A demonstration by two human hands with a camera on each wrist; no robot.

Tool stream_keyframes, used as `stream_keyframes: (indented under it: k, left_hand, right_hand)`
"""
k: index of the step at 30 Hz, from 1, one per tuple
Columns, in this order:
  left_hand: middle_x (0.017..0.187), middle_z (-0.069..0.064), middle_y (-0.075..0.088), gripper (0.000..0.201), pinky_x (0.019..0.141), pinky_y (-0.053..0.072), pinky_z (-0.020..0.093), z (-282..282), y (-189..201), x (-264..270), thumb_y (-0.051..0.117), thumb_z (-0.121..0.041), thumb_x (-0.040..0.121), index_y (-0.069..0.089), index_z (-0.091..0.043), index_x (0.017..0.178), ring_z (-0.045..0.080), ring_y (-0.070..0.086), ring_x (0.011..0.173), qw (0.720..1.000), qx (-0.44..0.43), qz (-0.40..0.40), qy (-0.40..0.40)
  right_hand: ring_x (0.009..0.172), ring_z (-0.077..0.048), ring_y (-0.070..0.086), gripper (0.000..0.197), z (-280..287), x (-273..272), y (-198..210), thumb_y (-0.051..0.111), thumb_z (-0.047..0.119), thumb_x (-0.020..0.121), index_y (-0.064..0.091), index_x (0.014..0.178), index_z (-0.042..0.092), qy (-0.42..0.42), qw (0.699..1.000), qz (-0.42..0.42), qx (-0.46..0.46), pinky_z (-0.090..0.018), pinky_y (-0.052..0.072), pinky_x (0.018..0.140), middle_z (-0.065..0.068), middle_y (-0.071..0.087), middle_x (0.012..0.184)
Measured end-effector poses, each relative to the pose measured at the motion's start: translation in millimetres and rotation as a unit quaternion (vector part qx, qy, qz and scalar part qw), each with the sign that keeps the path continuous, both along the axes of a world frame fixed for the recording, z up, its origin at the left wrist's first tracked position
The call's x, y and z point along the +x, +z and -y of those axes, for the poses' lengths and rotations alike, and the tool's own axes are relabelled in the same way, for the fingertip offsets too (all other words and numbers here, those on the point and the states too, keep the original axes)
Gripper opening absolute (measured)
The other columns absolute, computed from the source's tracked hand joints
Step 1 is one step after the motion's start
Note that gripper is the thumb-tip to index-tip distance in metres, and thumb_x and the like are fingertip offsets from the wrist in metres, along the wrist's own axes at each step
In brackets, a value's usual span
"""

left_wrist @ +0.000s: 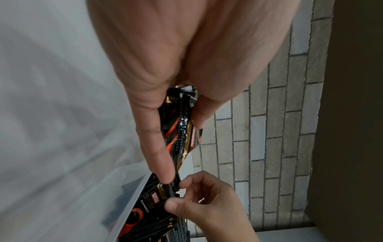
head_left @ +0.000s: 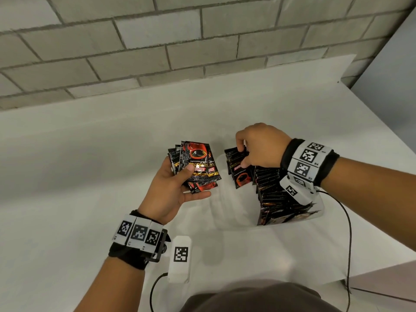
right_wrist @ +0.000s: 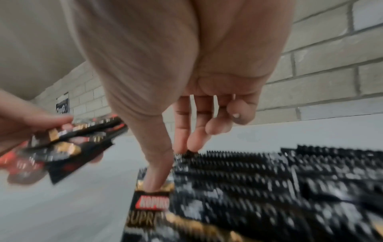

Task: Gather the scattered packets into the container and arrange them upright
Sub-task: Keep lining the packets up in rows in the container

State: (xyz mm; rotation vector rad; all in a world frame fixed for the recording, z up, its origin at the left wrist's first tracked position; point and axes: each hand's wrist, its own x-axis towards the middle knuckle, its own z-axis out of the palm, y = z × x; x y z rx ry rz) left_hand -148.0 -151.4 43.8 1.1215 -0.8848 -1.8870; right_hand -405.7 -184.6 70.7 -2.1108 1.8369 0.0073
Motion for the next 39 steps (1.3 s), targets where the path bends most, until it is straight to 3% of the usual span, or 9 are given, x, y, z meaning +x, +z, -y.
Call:
stream_keyframes:
  k: [8,12,14,17,19,24,30,35,39]
  left_hand:
    - [0.128,0.012,0.071,0.048,0.071,0.063,0.049,-5,7,-11,0.064,-0.01,0.094,0.051,-0.02,0.138,0.041,0.073,0.104,0.997,-0.024,0.007,-0.078]
    - [0.119,0.007,0.074,0.052,0.064,0.062,0.042,-9,13,-18,0.066,-0.012,0.087,0.052,-0.02,0.136,0.035,0.075,0.098,0.993,-0.025,-0.013,-0.118]
    - [0.117,0.006,0.074,0.051,0.063,0.062,0.04,-10,12,-20,0.067,-0.012,0.086,0.052,-0.02,0.135,0.03,0.076,0.094,0.993,-0.024,-0.021,-0.117]
    - [0.117,0.006,0.074,0.056,0.064,0.062,0.038,-15,9,-21,0.068,-0.007,0.083,0.051,-0.019,0.134,0.028,0.076,0.093,0.992,-0.021,-0.028,-0.124]
    - [0.118,0.007,0.073,0.061,0.064,0.061,0.037,-16,6,-23,0.069,-0.003,0.081,0.049,-0.019,0.137,0.028,0.076,0.093,0.992,-0.024,-0.022,-0.125]
    - [0.119,0.01,0.073,0.06,0.064,0.061,0.036,-9,1,-19,0.074,0.003,0.083,0.051,-0.016,0.135,0.032,0.075,0.097,0.997,-0.018,-0.018,-0.071]
    - [0.123,0.009,0.072,0.055,0.071,0.063,0.046,-6,5,-20,0.069,0.006,0.088,0.05,-0.017,0.134,0.034,0.074,0.103,0.997,-0.06,0.017,-0.046]
    - [0.127,0.009,0.07,0.055,0.073,0.063,0.049,-11,3,-24,0.069,0.005,0.091,0.047,-0.017,0.136,0.034,0.073,0.107,0.992,-0.097,0.062,-0.056]
    - [0.121,0.007,0.073,0.057,0.073,0.062,0.045,-14,8,-24,0.072,-0.005,0.084,0.05,-0.018,0.135,0.033,0.074,0.105,0.995,-0.079,0.022,-0.065]
  right_hand:
    - [0.072,-0.006,0.062,0.036,-21,17,57,0.078,0.051,0.079,0.066,0.108,0.032,0.008,0.974,0.221,-0.053,-0.02,0.049,0.07,0.011,0.066,0.091]
    - [0.067,-0.005,0.064,0.05,-28,23,54,0.086,0.038,0.073,0.065,0.119,0.034,0.036,0.976,0.216,0.001,-0.017,0.05,0.068,0.009,0.066,0.092]
    - [0.063,-0.006,0.067,0.037,-29,20,50,0.083,0.019,0.08,0.07,0.113,0.026,0.007,0.964,0.265,0.025,-0.025,0.057,0.067,0.0,0.068,0.088]
    - [0.069,-0.025,0.075,0.017,-31,18,47,0.075,0.008,0.087,0.069,0.101,0.017,-0.057,0.935,0.348,0.041,-0.05,0.062,0.069,-0.005,0.067,0.089]
    - [0.071,-0.029,0.074,0.013,-31,16,47,0.072,0.006,0.088,0.064,0.096,0.012,-0.094,0.916,0.389,0.037,-0.052,0.061,0.071,-0.007,0.067,0.09]
    - [0.049,-0.006,0.05,0.019,-34,10,51,0.073,0.006,0.076,0.058,0.076,0.017,-0.082,0.955,0.286,-0.01,-0.027,0.044,0.06,0.0,0.063,0.062]
    - [0.067,-0.027,0.073,0.058,-45,17,46,0.071,-0.005,0.079,0.051,0.123,0.029,-0.07,0.922,0.378,0.042,-0.043,0.062,0.056,-0.008,0.066,0.099]
    - [0.073,-0.036,0.074,0.02,-43,25,40,0.064,0.008,0.096,0.063,0.115,0.014,-0.126,0.883,0.449,0.053,-0.052,0.062,0.064,-0.014,0.069,0.103]
    - [0.057,-0.004,0.068,0.013,-41,27,32,0.066,0.028,0.096,0.072,0.106,0.023,-0.109,0.937,0.333,0.004,-0.031,0.057,0.064,0.005,0.075,0.092]
